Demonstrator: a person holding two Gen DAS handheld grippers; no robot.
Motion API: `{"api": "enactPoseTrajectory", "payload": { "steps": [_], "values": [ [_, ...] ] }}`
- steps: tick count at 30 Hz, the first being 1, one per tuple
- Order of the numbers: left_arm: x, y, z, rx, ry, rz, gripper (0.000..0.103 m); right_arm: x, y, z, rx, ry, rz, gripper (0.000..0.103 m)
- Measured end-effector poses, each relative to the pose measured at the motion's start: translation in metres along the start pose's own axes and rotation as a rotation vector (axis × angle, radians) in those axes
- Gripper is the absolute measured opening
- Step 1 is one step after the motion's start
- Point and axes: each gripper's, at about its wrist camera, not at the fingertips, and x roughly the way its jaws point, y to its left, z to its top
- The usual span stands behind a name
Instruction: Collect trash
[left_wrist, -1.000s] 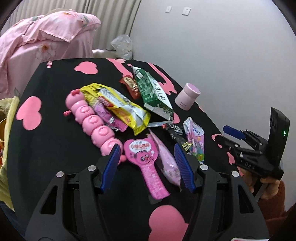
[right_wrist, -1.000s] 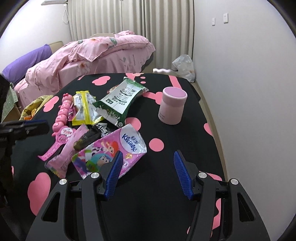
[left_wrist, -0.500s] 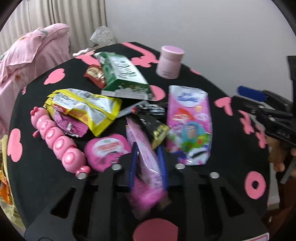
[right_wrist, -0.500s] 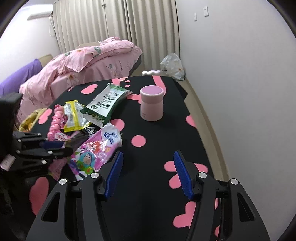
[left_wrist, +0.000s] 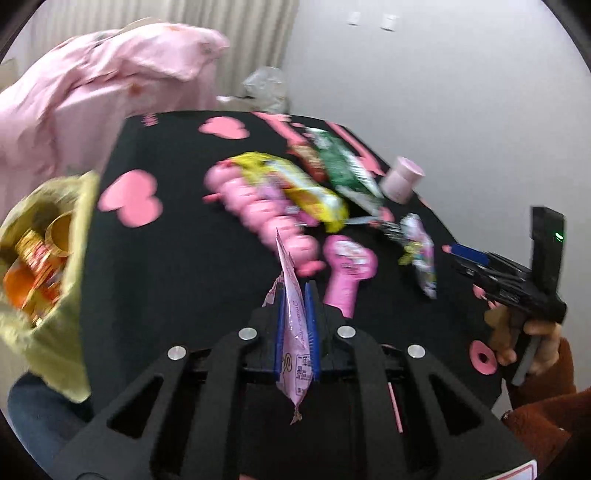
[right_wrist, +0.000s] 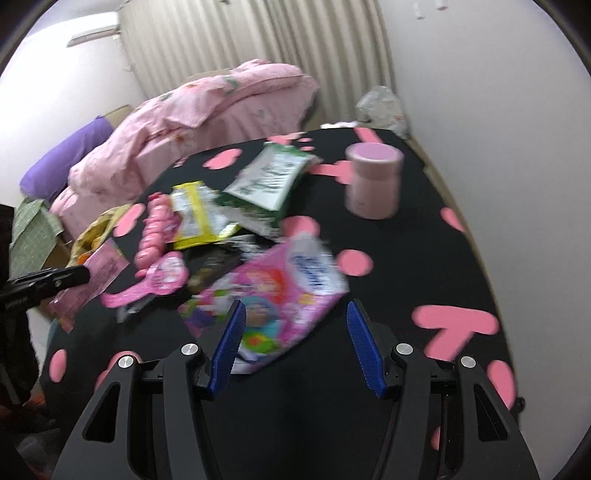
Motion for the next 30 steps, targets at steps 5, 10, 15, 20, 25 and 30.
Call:
{"api": "enactPoseTrajectory", "payload": {
  "steps": [5,10,15,20,25,30],
  "values": [
    [0.005,0.035,-0.011,-0.086,0.018,0.132,0.011,0.006,0.05,0.013,-0.089,-0.008,0.068,0.054],
    [0.004,0.045,-0.017,-0.125,0.015,0.117,0.023,0.029,0.115,0.025,-0.286,-0.004,0.046,0.054],
    [-0.011,0.049,-0.019,-0.151,-0.032,0.099,0.04,0.057,0.155,0.02,-0.425,0.038,0.026,0.054],
    [-0.015,0.056,-0.022,-0.174,-0.037,0.103,0.042,0.062,0.161,-0.002,-0.526,0.091,-0.042,0.054],
    [-0.015,0.058,-0.024,-0.188,-0.037,0.097,0.042,0.044,0.136,-0.02,-0.579,0.101,-0.183,0.054],
    [-0.016,0.056,-0.025,-0.192,-0.046,0.079,0.042,0.02,0.102,-0.012,-0.403,0.095,-0.059,0.054]
  ]
}}
